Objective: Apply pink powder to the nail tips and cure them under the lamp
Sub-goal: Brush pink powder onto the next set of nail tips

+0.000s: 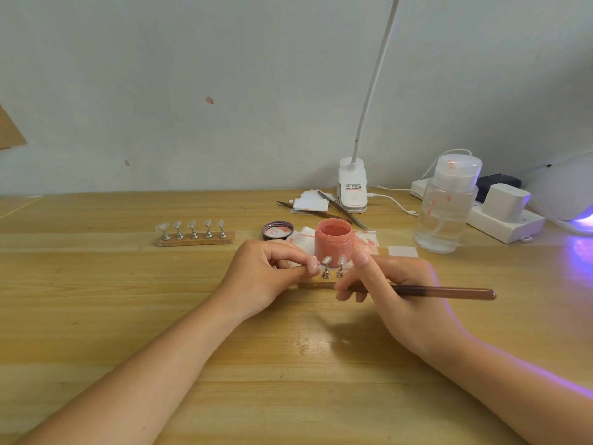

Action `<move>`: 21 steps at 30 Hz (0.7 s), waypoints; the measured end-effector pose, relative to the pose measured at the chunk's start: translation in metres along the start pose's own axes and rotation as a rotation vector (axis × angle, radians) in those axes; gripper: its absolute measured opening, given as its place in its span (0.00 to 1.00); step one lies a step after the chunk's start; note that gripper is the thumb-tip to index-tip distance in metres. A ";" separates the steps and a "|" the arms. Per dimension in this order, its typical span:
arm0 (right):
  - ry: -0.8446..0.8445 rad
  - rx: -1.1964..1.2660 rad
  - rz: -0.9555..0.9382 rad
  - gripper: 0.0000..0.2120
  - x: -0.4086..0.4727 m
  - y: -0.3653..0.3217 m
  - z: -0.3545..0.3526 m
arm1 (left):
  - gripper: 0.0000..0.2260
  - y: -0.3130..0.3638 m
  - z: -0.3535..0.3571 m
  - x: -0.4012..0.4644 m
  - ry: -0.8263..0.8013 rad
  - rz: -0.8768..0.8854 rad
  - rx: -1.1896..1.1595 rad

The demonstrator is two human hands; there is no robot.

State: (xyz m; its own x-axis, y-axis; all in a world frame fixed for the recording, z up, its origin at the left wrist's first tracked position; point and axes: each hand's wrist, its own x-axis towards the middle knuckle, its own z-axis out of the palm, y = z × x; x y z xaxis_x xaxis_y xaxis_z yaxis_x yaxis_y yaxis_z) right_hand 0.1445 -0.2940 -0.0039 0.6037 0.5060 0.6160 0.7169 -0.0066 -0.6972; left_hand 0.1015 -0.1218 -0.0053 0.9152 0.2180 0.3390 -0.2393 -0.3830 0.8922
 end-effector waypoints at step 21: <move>0.033 -0.060 0.014 0.17 0.002 0.001 0.001 | 0.06 0.000 0.001 0.001 -0.016 0.062 0.089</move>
State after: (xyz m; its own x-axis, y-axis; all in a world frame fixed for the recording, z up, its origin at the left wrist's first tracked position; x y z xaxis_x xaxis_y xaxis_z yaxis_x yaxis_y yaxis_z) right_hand 0.1462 -0.2925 -0.0039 0.6247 0.4764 0.6187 0.7270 -0.0656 -0.6835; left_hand 0.1025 -0.1222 -0.0049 0.9049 0.1770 0.3871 -0.2663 -0.4739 0.8393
